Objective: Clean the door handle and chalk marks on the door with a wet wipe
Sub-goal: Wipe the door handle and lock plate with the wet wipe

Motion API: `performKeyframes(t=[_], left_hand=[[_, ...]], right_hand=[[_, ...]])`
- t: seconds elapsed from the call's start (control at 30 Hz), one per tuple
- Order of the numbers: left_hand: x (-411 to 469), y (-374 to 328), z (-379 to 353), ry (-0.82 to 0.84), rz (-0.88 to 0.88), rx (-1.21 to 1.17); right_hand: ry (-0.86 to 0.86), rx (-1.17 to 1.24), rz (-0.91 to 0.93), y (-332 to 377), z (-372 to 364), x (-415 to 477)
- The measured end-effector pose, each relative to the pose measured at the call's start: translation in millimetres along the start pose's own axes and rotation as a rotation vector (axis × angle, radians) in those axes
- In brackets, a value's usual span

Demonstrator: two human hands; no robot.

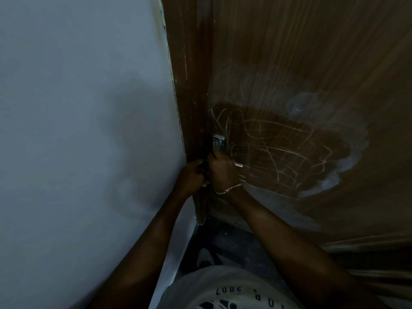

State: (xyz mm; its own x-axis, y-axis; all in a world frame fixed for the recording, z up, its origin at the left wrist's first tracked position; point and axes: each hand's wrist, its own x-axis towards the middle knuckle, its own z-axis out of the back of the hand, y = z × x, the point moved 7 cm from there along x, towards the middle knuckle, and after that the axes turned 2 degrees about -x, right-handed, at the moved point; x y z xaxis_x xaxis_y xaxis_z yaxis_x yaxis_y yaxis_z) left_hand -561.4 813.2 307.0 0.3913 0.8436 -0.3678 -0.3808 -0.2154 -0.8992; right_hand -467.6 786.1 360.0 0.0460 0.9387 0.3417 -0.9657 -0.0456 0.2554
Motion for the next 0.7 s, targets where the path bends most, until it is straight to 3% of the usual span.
performKeyframes(t=[0.23,0.4,0.5,0.7], left_hand=[[6.6,10.4,-0.9,0.064,0.027,-0.075],[7.0,9.7,-1.7,0.053,0.011,-0.077],[7.9,9.7,-2.2,0.025,0.002,-0.068],[6.9,10.1,-3.6,0.006,0.002,-0.053]], right_hand=[[-0.082,-0.020,-0.096,-59.2,26.8,-59.2],[-0.233,0.218,-0.260,-98.7,66.5,-78.2],[-0.160,0.282,-0.216,-99.5,66.9,-59.4],[0.084,0.178,-0.089,-87.6,45.8,-33.7]])
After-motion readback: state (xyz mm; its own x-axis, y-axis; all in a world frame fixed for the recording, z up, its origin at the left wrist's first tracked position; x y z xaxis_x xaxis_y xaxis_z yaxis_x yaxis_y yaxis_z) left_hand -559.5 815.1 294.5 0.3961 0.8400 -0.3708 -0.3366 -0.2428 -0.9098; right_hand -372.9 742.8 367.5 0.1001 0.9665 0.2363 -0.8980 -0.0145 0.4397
